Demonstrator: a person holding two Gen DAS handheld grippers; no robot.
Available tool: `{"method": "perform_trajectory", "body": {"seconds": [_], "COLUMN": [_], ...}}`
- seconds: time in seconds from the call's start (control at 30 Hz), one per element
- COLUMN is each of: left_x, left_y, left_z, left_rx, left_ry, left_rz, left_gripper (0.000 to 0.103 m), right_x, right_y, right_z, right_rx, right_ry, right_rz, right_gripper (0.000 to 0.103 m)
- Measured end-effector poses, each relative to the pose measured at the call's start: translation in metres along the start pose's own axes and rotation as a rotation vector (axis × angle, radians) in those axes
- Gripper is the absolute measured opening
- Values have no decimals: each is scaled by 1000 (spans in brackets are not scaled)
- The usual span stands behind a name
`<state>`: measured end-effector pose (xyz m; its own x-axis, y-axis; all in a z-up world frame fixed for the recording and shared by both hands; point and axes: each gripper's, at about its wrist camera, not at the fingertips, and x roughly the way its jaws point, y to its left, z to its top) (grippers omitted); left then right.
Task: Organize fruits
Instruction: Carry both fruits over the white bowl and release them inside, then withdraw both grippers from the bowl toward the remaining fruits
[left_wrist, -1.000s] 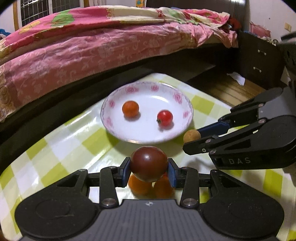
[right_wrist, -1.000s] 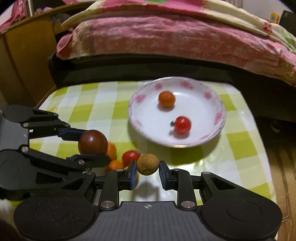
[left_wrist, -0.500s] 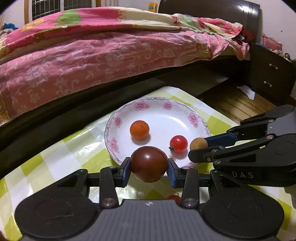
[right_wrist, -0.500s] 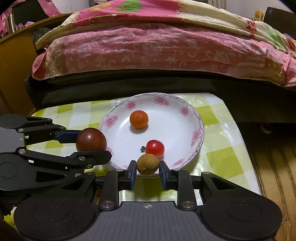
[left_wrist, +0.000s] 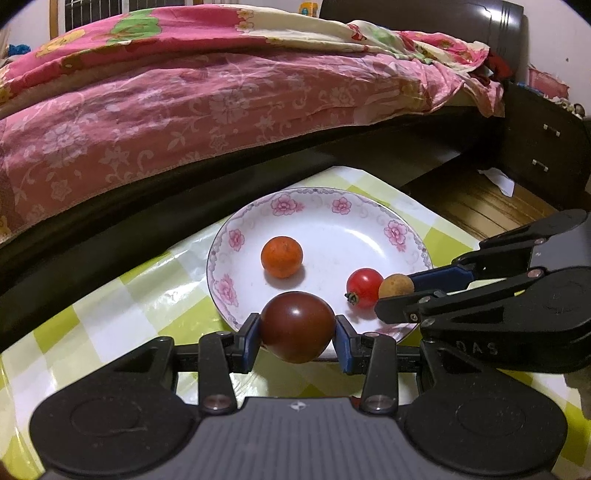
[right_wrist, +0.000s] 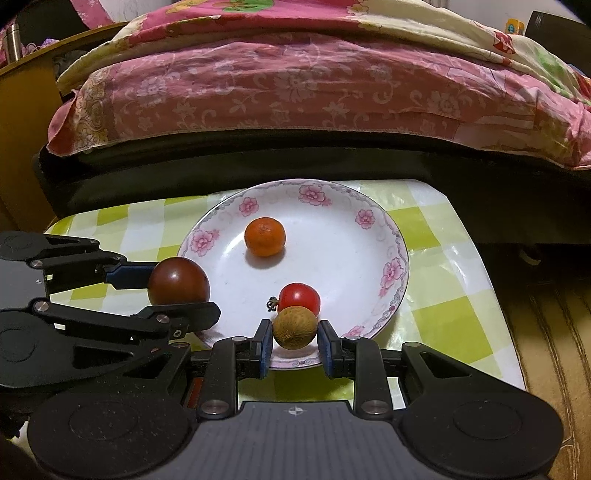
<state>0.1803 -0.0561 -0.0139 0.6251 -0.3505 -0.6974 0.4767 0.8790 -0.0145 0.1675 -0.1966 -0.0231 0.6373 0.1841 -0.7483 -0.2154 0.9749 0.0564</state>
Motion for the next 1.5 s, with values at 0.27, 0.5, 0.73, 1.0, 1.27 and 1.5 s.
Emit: {"method": "perform_trajectory", "body": {"seconds": [0.27, 0.5, 0.73, 1.0, 1.27, 1.5], "left_x": [-2, -9, -19, -32, -43, -55], "left_y": [0, 4, 6, 8, 12, 12], "left_z": [2, 4, -1, -9, -28, -52], "left_rx": [-2, -15, 6, 8, 24, 60], "left_ry": [-11, -24, -16, -4, 38, 85], "left_rz": [10, 16, 20, -6, -27, -46], "left_gripper": [49, 50, 51, 51, 51, 51], "right_x": [-2, -4, -16, -25, -26, -30], "right_y": [-4, -6, -7, 3, 7, 13], "right_z": [1, 1, 2, -5, -12, -32], "right_rx": [15, 27, 31, 5, -1, -45], "right_ry": [-28, -36, -53, -32, -3, 73], "right_rz": [-1, -6, 8, 52, 70, 114], "right_gripper": [25, 26, 27, 27, 27, 27]}}
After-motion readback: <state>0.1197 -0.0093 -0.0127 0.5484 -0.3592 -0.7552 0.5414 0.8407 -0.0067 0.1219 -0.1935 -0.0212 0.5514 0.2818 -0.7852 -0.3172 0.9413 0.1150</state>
